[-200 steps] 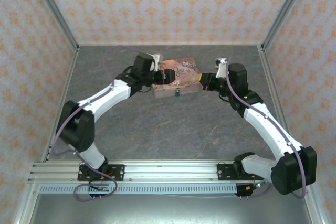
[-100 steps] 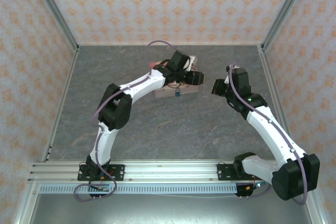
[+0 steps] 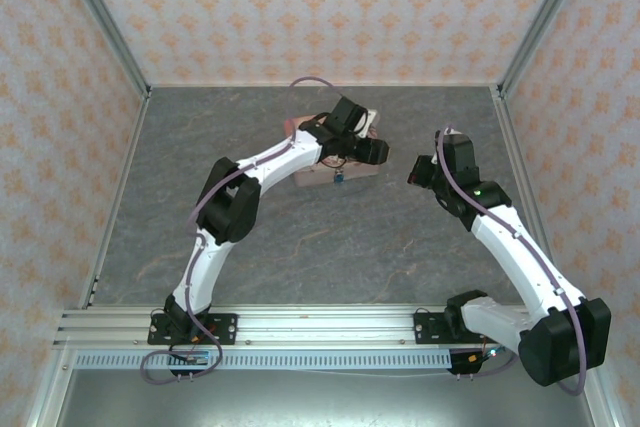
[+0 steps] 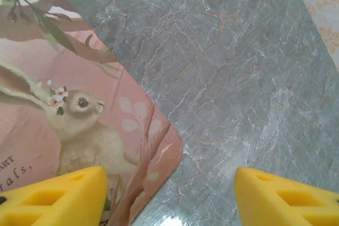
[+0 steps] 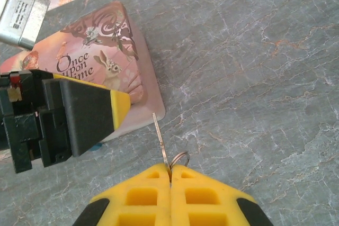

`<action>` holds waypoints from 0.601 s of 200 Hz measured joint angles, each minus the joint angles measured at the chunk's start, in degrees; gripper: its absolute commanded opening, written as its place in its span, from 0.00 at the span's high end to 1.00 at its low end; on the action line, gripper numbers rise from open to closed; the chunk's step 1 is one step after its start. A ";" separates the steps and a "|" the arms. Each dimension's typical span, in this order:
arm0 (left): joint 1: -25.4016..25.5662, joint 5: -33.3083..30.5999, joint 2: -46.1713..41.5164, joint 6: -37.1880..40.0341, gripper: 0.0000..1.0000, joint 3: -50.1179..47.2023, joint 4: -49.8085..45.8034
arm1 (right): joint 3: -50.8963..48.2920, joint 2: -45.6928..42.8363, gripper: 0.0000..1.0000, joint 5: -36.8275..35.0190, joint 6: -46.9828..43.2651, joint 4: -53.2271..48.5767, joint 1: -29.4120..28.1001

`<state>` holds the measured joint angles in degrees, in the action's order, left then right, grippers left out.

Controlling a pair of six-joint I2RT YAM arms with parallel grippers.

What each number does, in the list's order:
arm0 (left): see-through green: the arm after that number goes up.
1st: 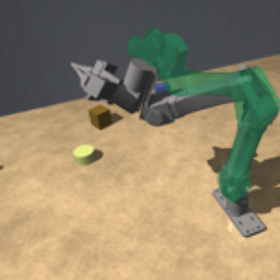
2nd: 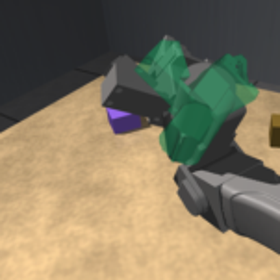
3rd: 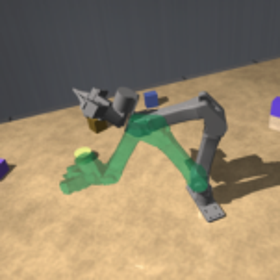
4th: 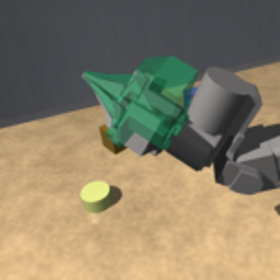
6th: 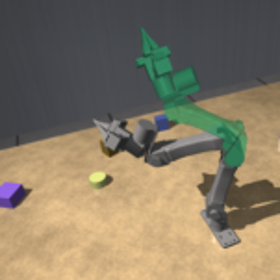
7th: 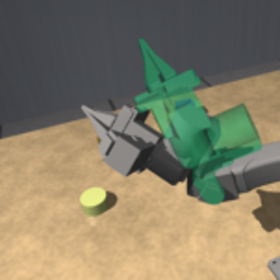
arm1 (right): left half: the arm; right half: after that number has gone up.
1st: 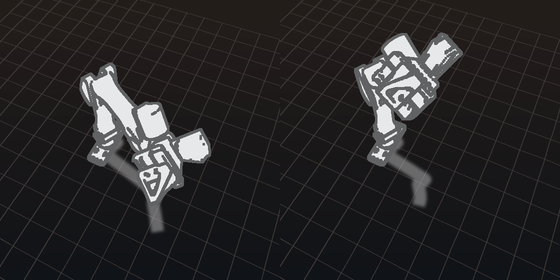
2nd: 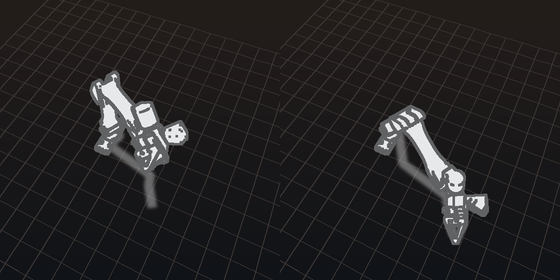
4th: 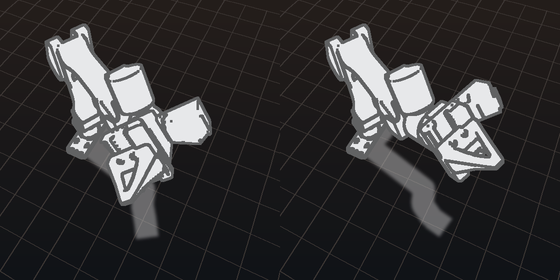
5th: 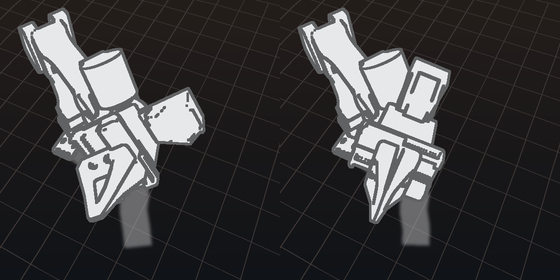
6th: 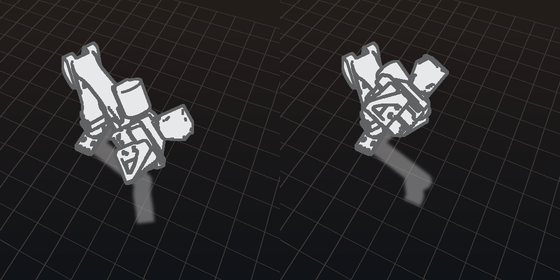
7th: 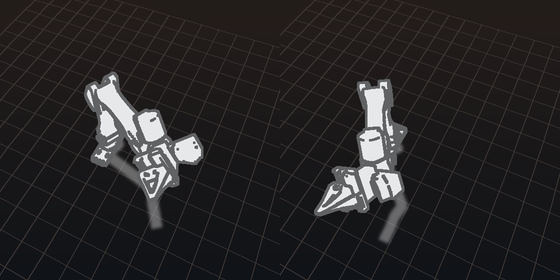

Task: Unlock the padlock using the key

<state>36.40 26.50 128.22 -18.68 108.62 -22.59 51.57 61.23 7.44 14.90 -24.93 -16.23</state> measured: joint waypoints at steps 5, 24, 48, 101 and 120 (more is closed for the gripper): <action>0.02 0.04 -0.76 0.15 0.37 -1.16 0.35 | 0.00 0.00 1.00 0.02 -0.02 0.00 0.11; 0.39 0.02 -4.42 0.76 0.37 -6.58 1.18 | 0.00 0.20 1.00 0.09 -0.15 0.04 0.31; 1.25 0.02 -9.31 0.81 0.37 -13.40 1.38 | 0.00 1.16 1.00 1.16 -0.20 0.09 0.33; 2.40 0.07 -17.81 0.70 0.38 -24.74 2.62 | -1.05 3.74 1.00 9.42 -0.24 3.58 0.33; 2.51 0.04 -20.20 0.59 0.36 -27.32 2.84 | -1.62 4.96 1.00 13.84 -0.17 5.99 0.33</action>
<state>38.92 26.55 108.03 -18.09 81.30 -19.75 49.95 66.19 21.28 14.72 -18.94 -15.90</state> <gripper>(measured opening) 0.626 0.041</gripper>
